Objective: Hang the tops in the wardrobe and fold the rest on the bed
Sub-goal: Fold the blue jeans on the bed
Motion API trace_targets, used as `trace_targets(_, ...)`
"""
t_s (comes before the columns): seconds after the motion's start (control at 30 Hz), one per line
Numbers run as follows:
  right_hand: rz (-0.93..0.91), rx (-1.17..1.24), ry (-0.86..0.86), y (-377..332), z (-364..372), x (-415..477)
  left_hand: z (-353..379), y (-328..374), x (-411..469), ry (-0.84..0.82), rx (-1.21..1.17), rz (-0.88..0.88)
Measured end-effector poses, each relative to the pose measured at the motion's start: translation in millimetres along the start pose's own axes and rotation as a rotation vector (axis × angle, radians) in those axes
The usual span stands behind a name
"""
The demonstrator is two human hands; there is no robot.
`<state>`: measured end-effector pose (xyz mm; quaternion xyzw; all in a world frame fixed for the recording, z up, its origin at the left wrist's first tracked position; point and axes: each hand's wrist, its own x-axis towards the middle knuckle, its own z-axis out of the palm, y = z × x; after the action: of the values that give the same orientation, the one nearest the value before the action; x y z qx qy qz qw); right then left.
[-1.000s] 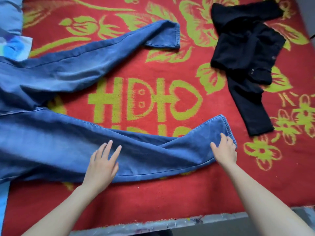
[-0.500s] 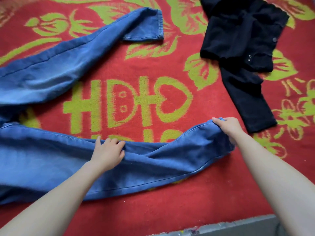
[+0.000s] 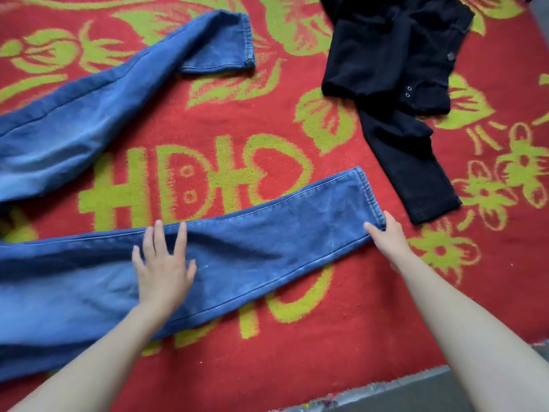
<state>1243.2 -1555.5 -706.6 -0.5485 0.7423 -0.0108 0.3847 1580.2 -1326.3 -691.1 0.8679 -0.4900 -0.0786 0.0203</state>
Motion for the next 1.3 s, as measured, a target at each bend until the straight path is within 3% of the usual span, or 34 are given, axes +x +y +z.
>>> trace_targets(0.13, 0.047, 0.052, 0.144, 14.6, 9.4, -2.1, 19.6, 8.2, -50.4, -0.18, 0.01, -0.035)
trace_targets(0.23, 0.129, 0.324, 0.258, 6.8, 7.9, -4.2, 29.8, 3.7, -78.8, -0.441, 0.033, -0.044)
trace_targets(0.33, 0.131, 0.305, 0.463, 2.2, -11.1, -6.7, 34.0, -2.5, -91.9, -0.425, 0.075, 0.068)
trace_targets(0.43, 0.136, 0.244, 0.586, -3.9, -42.8, -13.0, 29.8, -4.9, -91.6, -0.389, 0.068, 0.291)
trace_targets(0.57, 0.132, -0.209, 0.422, -21.2, -44.7, -25.7, 33.0, -12.6, -90.9, -0.445, 0.021, 0.351)
trace_targets(0.7, -0.172, -0.471, 0.21, -70.9, 15.2, -55.9, 27.7, -20.7, -82.3, -0.311, 0.079, 0.41)
trace_targets(0.83, -0.515, -0.723, -0.047, -119.3, 84.7, -88.8, 10.9, -55.1, -51.6, -0.202, 0.092, 0.255)
trace_targets(0.97, -0.732, -0.807, -0.168, -166.0, 140.2, -109.4, -10.6, -118.9, -13.5, -0.158, 0.116, 0.09)
trace_targets(1.13, -0.795, -0.929, -0.262, -212.6, 181.4, -110.8, -35.5, -177.4, 27.3, -0.095, 0.158, -0.055)
trace_targets(1.3, -0.671, -1.019, -0.423, -230.9, 211.2, -103.1, -46.7, -224.5, 67.3, -0.021, 0.196, -0.072)
